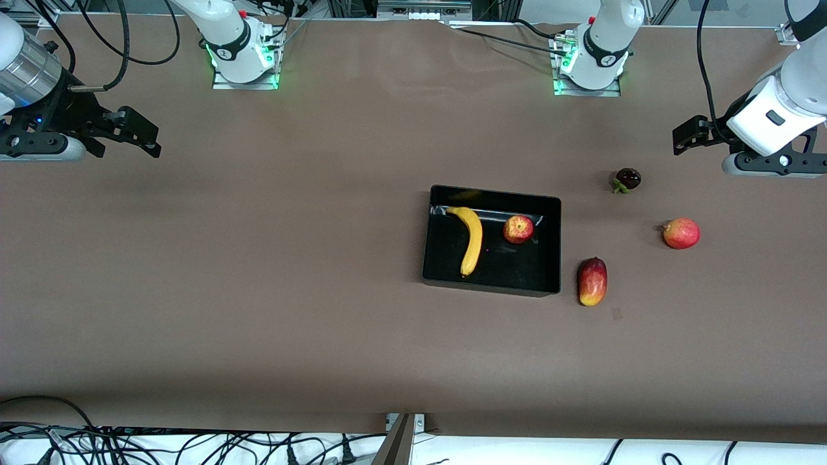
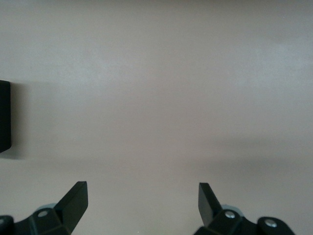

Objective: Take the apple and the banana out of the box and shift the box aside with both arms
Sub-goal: 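Reach the left gripper toward the red apple in the black tray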

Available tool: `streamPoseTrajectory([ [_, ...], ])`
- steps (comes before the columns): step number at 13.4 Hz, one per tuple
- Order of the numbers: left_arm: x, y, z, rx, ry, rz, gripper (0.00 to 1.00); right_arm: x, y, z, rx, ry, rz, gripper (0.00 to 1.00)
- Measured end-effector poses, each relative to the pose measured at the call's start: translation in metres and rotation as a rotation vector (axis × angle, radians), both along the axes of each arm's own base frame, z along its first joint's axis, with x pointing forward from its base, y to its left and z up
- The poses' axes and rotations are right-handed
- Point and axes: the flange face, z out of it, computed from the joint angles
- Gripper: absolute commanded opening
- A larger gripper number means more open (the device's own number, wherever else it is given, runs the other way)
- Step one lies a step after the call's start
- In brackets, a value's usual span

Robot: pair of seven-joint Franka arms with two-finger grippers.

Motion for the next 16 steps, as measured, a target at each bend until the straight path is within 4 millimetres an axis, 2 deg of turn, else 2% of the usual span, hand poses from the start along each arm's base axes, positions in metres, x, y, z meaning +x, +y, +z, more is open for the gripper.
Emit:
streamPoseTrajectory([
  [6, 0.000, -0.001, 0.000, 0.000, 0.000, -0.001, 1.00, 0.000, -0.002, 0.000, 0.000, 0.000, -0.003, 1.00],
  [8, -0.001, -0.007, 0.000, -0.005, 0.005, -0.011, 1.00, 0.000, -0.002, 0.000, 0.000, 0.000, -0.003, 1.00],
  [10, -0.004, -0.034, -0.005, -0.042, 0.026, -0.024, 1.00, 0.000, -0.002, 0.000, 0.000, 0.000, -0.003, 1.00],
  [12, 0.002, -0.077, -0.025, -0.039, 0.035, -0.011, 1.00, 0.000, -0.002, 0.000, 0.000, 0.001, -0.004, 1.00],
  [14, 0.018, -0.120, -0.066, -0.036, 0.033, -0.018, 1.00, 0.001, -0.002, 0.000, 0.000, 0.001, -0.004, 1.00],
  [16, 0.034, -0.155, -0.111, -0.039, 0.027, -0.021, 1.00, 0.001, -0.002, -0.001, 0.000, 0.001, -0.004, 1.00],
])
